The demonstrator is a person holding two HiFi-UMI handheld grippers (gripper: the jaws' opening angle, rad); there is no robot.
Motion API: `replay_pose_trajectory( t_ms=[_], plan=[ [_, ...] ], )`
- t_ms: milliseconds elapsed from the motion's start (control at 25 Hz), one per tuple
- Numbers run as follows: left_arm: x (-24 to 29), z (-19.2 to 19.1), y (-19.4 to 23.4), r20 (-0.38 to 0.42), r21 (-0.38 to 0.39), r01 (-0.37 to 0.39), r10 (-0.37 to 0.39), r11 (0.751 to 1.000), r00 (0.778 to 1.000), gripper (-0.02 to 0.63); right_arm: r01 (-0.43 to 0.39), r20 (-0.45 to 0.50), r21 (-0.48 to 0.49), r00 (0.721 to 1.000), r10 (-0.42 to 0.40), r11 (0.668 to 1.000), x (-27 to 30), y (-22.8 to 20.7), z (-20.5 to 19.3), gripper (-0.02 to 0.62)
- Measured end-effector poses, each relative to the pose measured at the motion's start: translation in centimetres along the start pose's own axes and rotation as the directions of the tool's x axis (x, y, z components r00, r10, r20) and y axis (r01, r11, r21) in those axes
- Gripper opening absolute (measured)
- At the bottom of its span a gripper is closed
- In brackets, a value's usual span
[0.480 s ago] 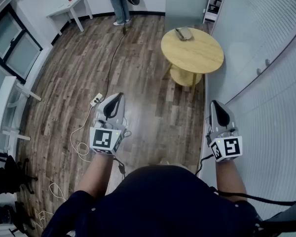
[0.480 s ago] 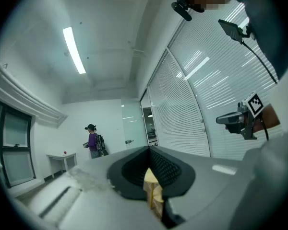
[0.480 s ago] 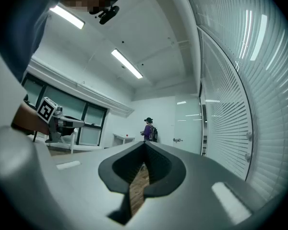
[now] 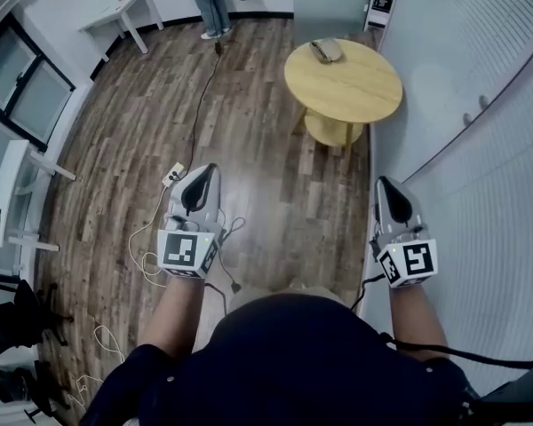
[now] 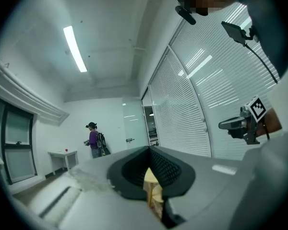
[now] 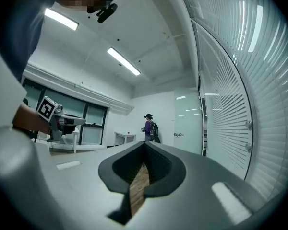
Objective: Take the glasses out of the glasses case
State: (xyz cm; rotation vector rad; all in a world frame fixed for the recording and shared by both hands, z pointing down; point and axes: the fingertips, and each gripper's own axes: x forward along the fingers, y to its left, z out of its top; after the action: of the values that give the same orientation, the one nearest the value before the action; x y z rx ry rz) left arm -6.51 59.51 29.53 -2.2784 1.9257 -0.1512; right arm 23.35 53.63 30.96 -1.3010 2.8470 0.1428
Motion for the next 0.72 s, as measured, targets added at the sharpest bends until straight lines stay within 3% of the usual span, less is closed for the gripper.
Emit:
replay_pose_trajectory(
  t_ms=[120,320,720],
  plan=[
    [0.7,-0.8,-0.8,-0.01,-0.001,-0.008,0.008,1.0,1.0,0.006,0.01,-0.001,0.026,1.0,-0.01,1.0,-0.1,-1.2,-0.9,0.009],
    [1.4,-2.1,-1.4,-0.051,-0.023,0.001,-0.002,1.0,0.999,0.006,0.109,-0.048,0.096,0.993,-0.105,0.989,0.5,-4.3,-2.7,0.009],
    [9.8,-2.4,-1.0,-0.053,0.065,0.06,-0.056,0.996,0.997,0.006,0.113,-0.097,0.148,0.99,-0.099,0.983,5.4,-7.3,-5.3,0.009]
  ],
)
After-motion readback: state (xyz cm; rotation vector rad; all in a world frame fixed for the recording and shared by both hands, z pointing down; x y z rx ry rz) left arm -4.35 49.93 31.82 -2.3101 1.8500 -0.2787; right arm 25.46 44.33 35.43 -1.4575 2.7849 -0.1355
